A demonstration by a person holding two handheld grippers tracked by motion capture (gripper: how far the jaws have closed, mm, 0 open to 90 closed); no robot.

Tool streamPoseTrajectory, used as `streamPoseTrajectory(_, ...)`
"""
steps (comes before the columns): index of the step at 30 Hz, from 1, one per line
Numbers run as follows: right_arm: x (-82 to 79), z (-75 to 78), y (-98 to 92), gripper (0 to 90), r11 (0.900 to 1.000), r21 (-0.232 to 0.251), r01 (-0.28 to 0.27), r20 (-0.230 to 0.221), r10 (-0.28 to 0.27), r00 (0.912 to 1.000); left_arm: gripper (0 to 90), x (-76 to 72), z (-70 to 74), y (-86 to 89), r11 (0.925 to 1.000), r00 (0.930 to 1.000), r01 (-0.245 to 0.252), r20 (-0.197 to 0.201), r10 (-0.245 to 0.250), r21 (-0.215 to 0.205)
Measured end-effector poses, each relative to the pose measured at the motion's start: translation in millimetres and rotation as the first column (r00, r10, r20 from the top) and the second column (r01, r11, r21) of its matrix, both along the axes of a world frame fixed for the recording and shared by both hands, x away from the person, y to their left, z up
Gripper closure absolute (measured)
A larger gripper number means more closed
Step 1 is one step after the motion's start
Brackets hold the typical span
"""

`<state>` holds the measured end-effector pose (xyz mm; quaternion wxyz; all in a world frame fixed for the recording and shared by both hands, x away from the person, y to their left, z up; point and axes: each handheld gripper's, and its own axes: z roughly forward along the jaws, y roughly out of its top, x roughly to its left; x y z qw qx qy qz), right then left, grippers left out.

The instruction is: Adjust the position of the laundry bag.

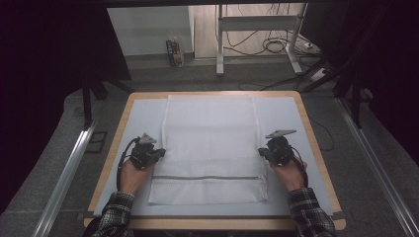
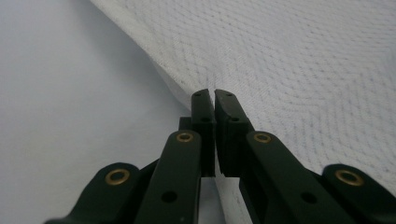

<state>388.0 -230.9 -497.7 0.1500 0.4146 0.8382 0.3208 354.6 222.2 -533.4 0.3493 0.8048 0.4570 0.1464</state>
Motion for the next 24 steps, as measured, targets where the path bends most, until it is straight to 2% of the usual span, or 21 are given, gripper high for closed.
streamPoseTrajectory(3, -4.9, 2.0, -3.7, 88.2, 1.000, 0.005, 0.002, 0.001, -0.002, 1.0000, 87.6, -4.4, 1.9, -1.1, 0.9998, 0.9999, 0.017, 0.000, -0.017, -0.011)
streamPoseTrajectory(4, -10.4, 4.6, -7.1, 88.3, 1.000, 0.016, 0.004, -0.002, -0.004, 1.0000, 87.7, -9.3, 3.5, -1.8, 0.9989, 0.9990, 0.045, 0.001, -0.045, -0.014)
streamPoseTrajectory(6, -15.1, 6.9, -10.3, 88.3, 1.000, 0.024, 0.004, -0.001, -0.004, 1.0000, 87.7, -13.9, 4.4, -2.5, 0.9982, 0.9983, 0.059, -0.001, -0.059, -0.009)
streamPoseTrajectory(13, -25.4, 11.8, -17.8, 88.2, 0.999, 0.042, 0.006, -0.006, -0.006, 1.0000, 87.7, -27.4, 6.7, -1.4, 0.9963, 0.9963, 0.086, -0.008, -0.086, 0.005)
streamPoseTrajectory(24, -51.5, 15.2, -21.0, 88.1, 1.000, -0.008, -0.024, 0.001, 0.024, 0.9997, 87.6, -36.4, 7.9, -6.4, 0.9944, 0.9947, 0.103, -0.005, -0.103, 0.022)
